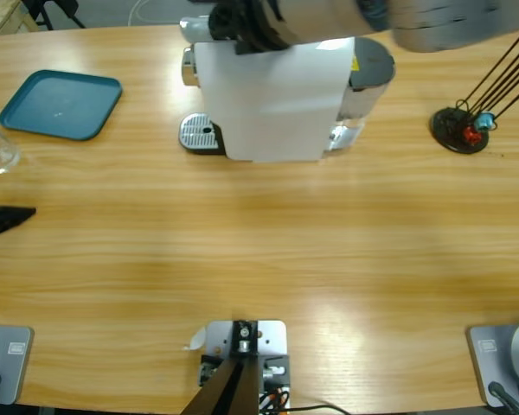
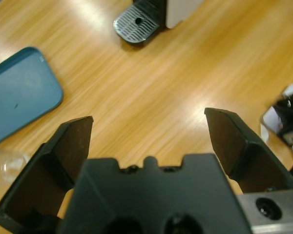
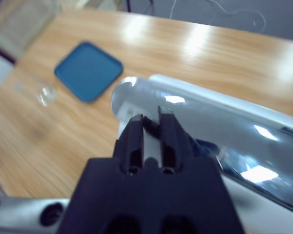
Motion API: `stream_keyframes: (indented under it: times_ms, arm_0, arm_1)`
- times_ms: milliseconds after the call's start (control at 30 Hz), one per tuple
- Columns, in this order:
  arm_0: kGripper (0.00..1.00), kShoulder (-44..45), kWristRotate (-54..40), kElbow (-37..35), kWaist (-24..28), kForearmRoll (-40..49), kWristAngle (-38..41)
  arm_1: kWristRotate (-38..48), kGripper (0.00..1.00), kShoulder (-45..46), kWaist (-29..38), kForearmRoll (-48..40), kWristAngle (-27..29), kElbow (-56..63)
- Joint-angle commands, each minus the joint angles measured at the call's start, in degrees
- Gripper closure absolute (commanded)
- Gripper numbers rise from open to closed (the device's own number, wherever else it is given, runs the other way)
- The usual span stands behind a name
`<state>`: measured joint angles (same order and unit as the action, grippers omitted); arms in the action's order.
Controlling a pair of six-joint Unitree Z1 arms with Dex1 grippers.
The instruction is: Pour coffee
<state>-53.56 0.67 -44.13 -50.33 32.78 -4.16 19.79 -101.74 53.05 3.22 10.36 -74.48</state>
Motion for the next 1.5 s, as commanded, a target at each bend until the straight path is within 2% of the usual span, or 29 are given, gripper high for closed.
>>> stream_keyframes:
  times_ms: [33,267,500,567,700,833,933,1067,1267,1500]
  arm_0:
    - [0.000,2.2,5.1,0.2,2.9,-2.9,-9.6]
    - [0.000,3.7,6.8,0.7,5.2,-2.8,-19.1]
    - [0.000,5.2,6.9,5.3,12.6,-7.4,-19.8]
    - [0.000,6.6,6.2,6.8,15.4,-8.4,-19.6]
    - [0.000,6.9,5.7,8.1,24.2,-8.1,-19.1]
    - [0.000,-0.8,11.5,8.3,31.5,-8.4,-18.1]
    - [0.000,-8.3,13.5,9.3,32.0,-9.3,-18.0]
    - [0.000,-10.3,15.1,14.7,32.0,-19.2,-19.6]
    - [0.000,-11.7,14.5,19.2,32.0,-24.7,-25.8]
    - [0.000,-21.3,11.9,20.5,32.5,-34.0,-26.8]
  arm_1:
    - [-7.7,0.000,12.6,0.7,9.7,-6.0,0.5]
    - [-9.5,0.000,25.9,0.7,21.4,-6.2,5.4]
    - [-9.9,0.000,35.7,0.7,24.2,-5.8,17.9]
    - [-10.2,0.000,38.7,0.7,24.6,-5.7,20.8]
    - [-10.2,0.000,40.7,0.7,26.2,-6.1,22.4]
    - [-9.7,0.000,40.1,0.7,27.2,-6.4,21.0]
    - [-9.7,0.000,39.3,0.7,29.2,-6.4,19.1]
    - [-9.7,0.000,38.6,0.7,30.7,-6.8,18.8]
    - [-9.9,0.000,35.6,0.7,32.6,-6.7,17.1]
    - [-11.7,0.000,30.3,0.7,34.8,-6.2,15.3]
